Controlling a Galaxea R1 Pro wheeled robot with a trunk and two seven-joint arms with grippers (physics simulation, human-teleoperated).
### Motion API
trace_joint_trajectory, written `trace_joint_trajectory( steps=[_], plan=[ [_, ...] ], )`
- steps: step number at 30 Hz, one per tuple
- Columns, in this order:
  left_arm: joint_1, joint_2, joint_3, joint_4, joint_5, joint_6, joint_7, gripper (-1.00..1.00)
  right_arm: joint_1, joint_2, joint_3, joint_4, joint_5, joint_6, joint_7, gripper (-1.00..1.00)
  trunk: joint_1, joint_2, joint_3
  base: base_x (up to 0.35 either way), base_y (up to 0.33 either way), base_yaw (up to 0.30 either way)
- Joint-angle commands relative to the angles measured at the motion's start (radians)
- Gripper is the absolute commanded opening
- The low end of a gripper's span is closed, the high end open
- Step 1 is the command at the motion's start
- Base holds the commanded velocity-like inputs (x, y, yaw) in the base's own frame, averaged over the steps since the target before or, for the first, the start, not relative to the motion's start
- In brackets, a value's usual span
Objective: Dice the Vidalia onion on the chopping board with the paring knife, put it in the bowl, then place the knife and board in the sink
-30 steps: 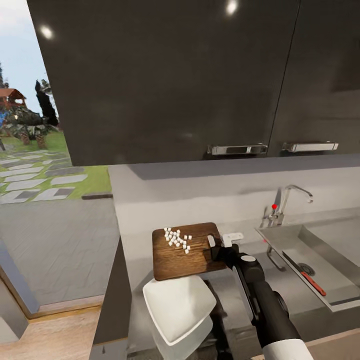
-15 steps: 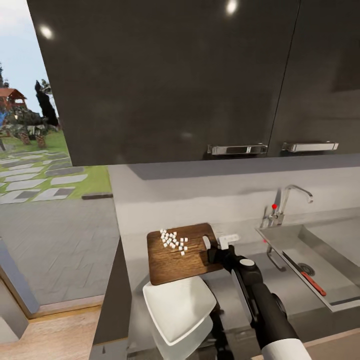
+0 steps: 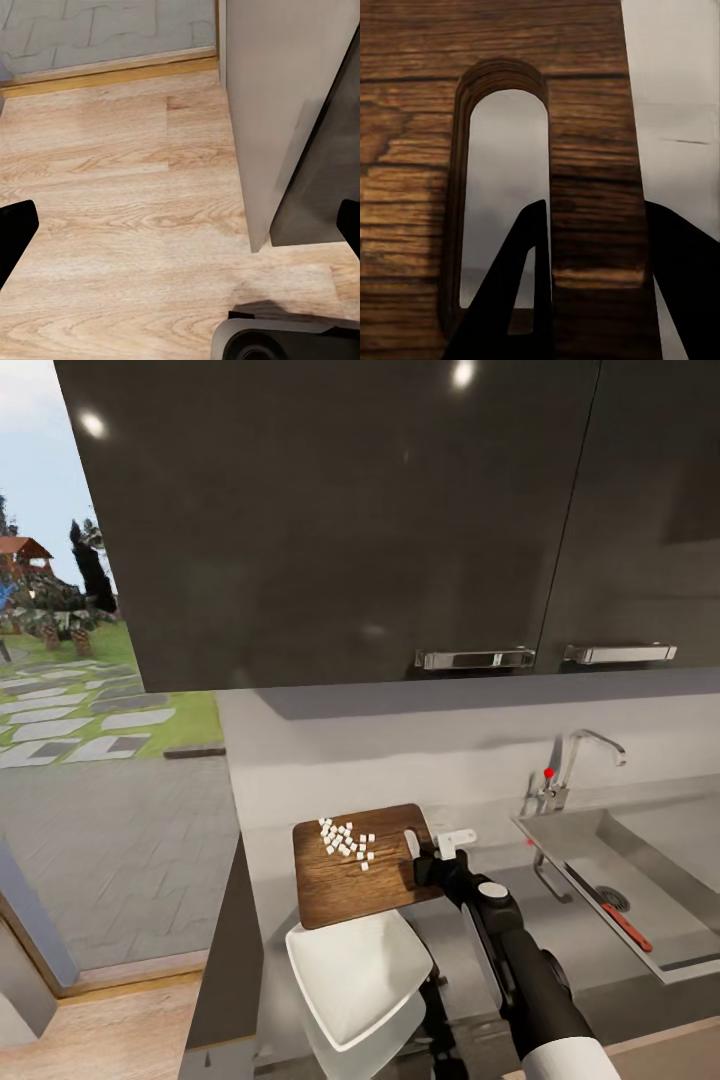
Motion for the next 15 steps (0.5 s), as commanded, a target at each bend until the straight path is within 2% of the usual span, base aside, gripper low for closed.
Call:
trace_joint_trajectory(
  steps=[1, 10, 15],
  plan=[
    [0.001, 0.001, -0.009, -0.002, 0.010, -0.001, 0.003, 1.00, 0.000, 0.001, -0.001, 0.004, 0.010, -0.004, 0.008, -1.00, 0.000, -0.001, 0.000, 0.000, 0.000, 0.000],
    [0.001, 0.001, -0.009, -0.002, 0.010, -0.001, 0.003, 1.00, 0.000, 0.001, -0.001, 0.053, 0.009, -0.082, 0.008, -1.00, 0.000, -0.001, 0.000, 0.000, 0.000, 0.000],
    [0.001, 0.001, -0.009, -0.002, 0.011, -0.001, 0.003, 1.00, 0.000, 0.000, -0.004, 0.078, -0.026, -0.118, 0.033, -1.00, 0.000, -0.001, 0.000, 0.000, 0.000, 0.000]
  ],
)
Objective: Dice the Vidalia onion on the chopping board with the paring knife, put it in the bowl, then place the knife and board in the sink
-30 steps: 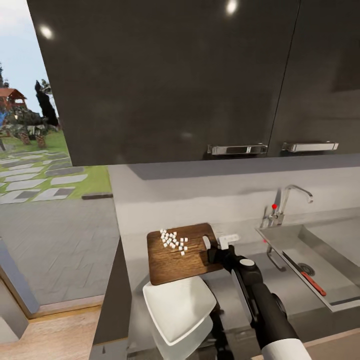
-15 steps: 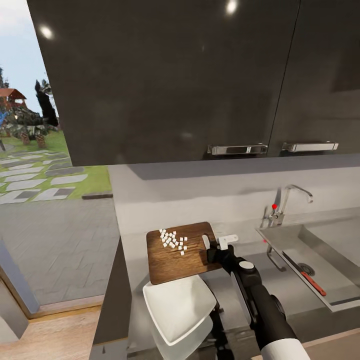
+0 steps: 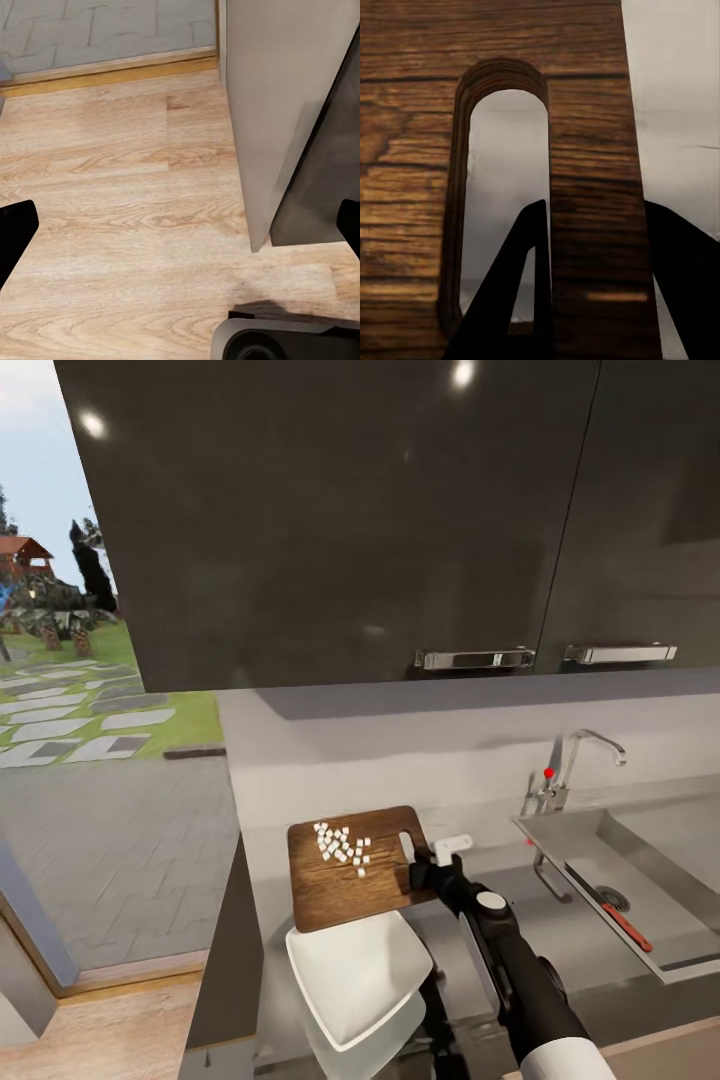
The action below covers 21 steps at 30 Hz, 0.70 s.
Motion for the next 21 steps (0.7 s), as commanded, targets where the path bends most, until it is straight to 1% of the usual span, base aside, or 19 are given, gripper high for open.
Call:
trace_joint_trajectory(
  steps=[1, 8, 21],
  plan=[
    [0.001, 0.001, -0.009, -0.002, 0.010, -0.001, 0.003, 1.00, 0.000, 0.000, -0.002, 0.001, 0.006, 0.003, 0.011, -1.00, 0.000, -0.001, 0.000, 0.000, 0.000, 0.000],
    [0.001, 0.001, -0.009, -0.002, 0.010, -0.001, 0.003, 1.00, 0.000, -0.001, -0.003, 0.016, -0.002, -0.039, 0.018, -1.00, 0.000, -0.001, 0.000, 0.000, 0.000, 0.000],
    [0.001, 0.001, -0.009, -0.001, 0.010, 0.000, 0.003, 1.00, 0.000, -0.003, -0.003, 0.020, -0.003, -0.051, 0.018, -1.00, 0.000, -0.001, 0.000, 0.000, 0.000, 0.000]
  ],
)
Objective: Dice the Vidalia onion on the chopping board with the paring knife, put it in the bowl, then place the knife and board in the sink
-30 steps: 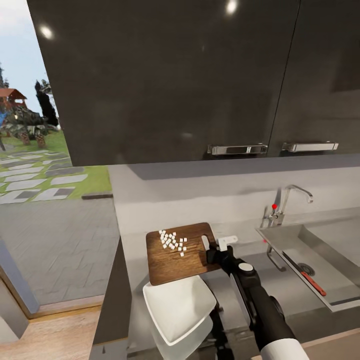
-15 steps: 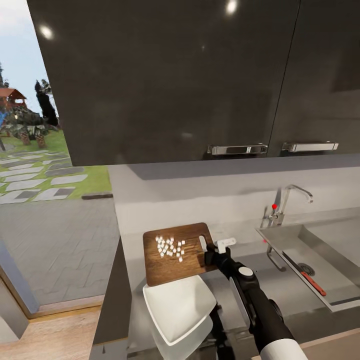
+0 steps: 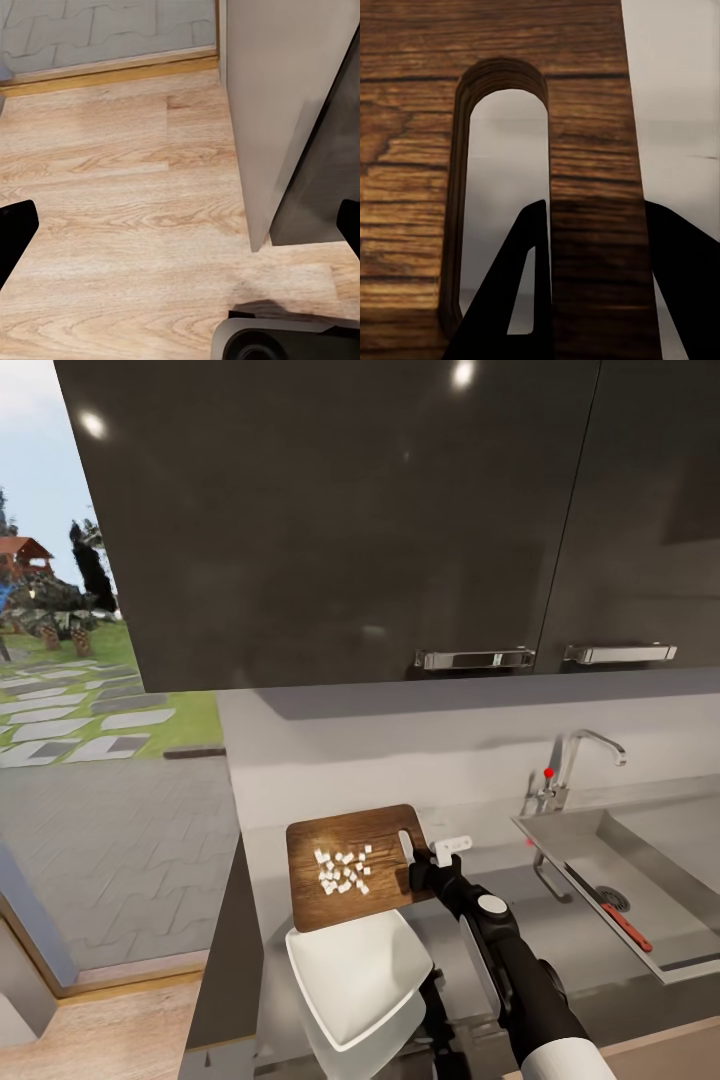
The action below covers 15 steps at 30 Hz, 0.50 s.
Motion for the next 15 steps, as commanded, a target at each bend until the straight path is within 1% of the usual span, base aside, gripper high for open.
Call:
trace_joint_trajectory(
  steps=[1, 10, 15],
  plan=[
    [0.001, 0.001, -0.009, -0.002, 0.011, -0.001, 0.003, 1.00, 0.000, 0.001, -0.002, 0.000, 0.008, 0.004, 0.006, -1.00, 0.000, -0.001, 0.000, 0.000, 0.000, 0.000],
    [0.001, 0.001, -0.009, -0.001, 0.011, -0.001, 0.003, 1.00, 0.000, 0.001, -0.002, 0.002, 0.008, -0.001, 0.006, -1.00, 0.000, -0.001, 0.000, 0.000, 0.000, 0.000],
    [0.001, 0.001, -0.009, -0.001, 0.011, -0.001, 0.003, 1.00, 0.000, -0.001, -0.002, 0.018, 0.008, -0.039, 0.006, -1.00, 0.000, -0.001, 0.000, 0.000, 0.000, 0.000]
  ],
)
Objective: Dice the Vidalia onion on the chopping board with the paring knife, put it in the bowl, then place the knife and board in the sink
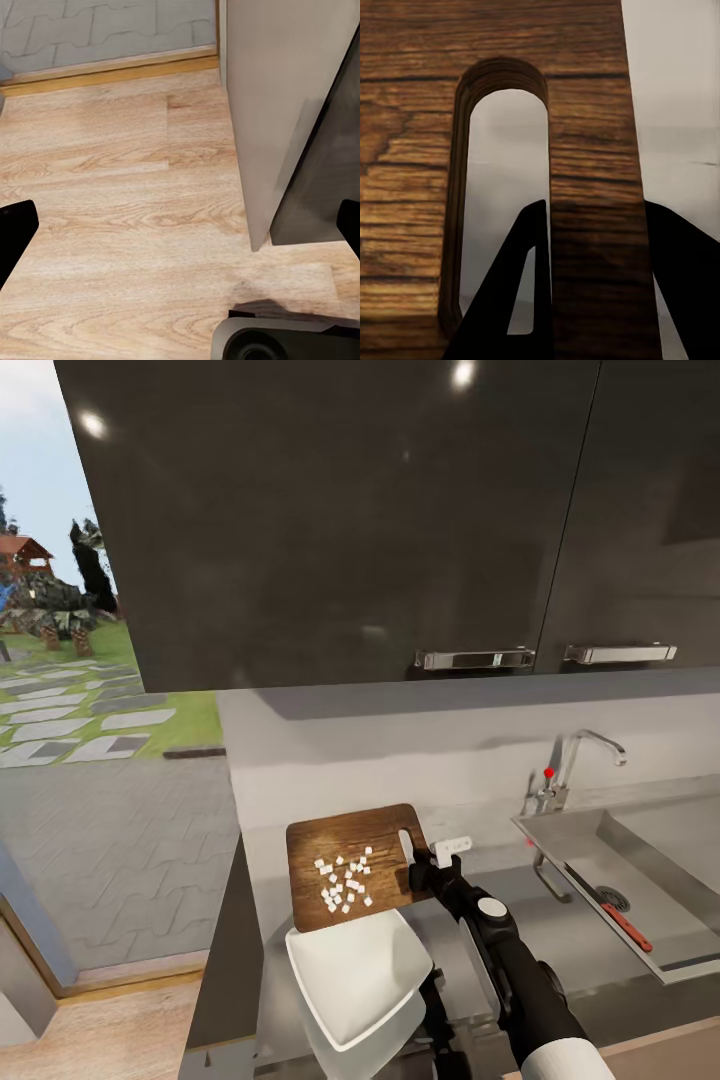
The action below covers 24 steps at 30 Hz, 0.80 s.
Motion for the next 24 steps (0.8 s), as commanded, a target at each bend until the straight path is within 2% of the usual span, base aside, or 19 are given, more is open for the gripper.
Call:
trace_joint_trajectory(
  steps=[1, 6, 17, 24],
  plan=[
    [0.001, 0.001, -0.009, -0.002, 0.010, -0.001, 0.003, 1.00, 0.000, 0.000, -0.002, 0.005, 0.007, -0.004, 0.006, -1.00, 0.000, -0.001, 0.000, 0.000, 0.000, 0.000],
    [0.001, 0.001, -0.009, -0.001, 0.010, -0.001, 0.003, 1.00, 0.000, 0.000, -0.002, 0.023, 0.007, -0.033, 0.006, -1.00, 0.000, -0.001, 0.000, 0.000, 0.000, 0.000],
    [0.001, 0.001, -0.009, -0.001, 0.010, -0.002, 0.003, 1.00, 0.000, -0.001, -0.002, 0.036, 0.007, -0.045, 0.006, -1.00, 0.000, -0.001, 0.000, 0.000, 0.000, 0.000],
    [0.001, 0.001, -0.009, -0.001, 0.010, -0.001, 0.003, 1.00, 0.000, -0.006, -0.003, 0.114, 0.007, -0.176, 0.006, -1.00, 0.000, -0.001, 0.000, 0.000, 0.000, 0.000]
  ],
)
